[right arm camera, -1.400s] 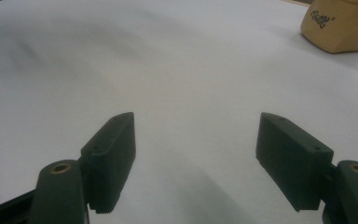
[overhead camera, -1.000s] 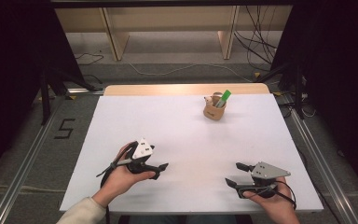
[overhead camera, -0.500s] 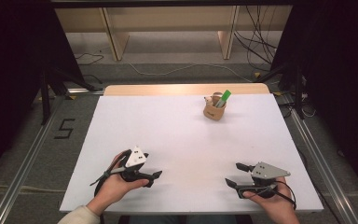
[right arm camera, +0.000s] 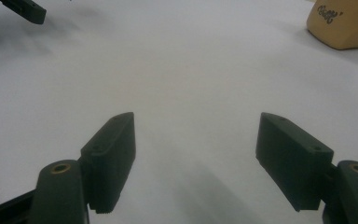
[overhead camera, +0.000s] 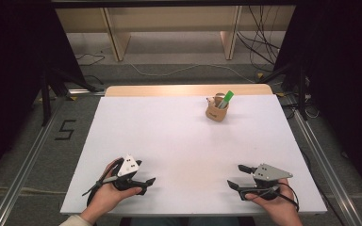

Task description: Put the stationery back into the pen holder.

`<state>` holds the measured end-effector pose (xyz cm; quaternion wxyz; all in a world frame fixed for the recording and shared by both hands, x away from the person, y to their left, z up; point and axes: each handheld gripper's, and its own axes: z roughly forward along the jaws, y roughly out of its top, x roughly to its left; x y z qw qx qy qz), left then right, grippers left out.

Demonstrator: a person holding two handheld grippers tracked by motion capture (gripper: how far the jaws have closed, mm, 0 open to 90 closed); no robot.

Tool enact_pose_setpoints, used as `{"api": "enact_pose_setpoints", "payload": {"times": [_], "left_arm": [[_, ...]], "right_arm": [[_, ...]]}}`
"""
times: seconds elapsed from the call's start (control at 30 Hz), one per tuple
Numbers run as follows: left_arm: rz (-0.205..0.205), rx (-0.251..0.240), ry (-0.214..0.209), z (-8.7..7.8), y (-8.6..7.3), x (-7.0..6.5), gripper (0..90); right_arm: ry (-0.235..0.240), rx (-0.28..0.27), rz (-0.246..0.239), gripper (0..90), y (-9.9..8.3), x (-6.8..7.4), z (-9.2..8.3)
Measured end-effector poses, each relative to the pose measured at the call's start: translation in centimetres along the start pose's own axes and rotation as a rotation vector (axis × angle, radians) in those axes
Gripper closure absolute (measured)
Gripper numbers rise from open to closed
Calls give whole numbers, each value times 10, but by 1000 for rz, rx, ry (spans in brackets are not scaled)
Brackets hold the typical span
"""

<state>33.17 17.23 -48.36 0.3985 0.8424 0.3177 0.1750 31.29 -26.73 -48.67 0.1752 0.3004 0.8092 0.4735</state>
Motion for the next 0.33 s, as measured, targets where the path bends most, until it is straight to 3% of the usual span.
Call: {"api": "enact_pose_setpoints", "payload": {"times": [0.33], "left_arm": [[3,2,-21,6,-4,-7,193]], "right_arm": [[-1,2,-7,292,0,-1,-1]]}}
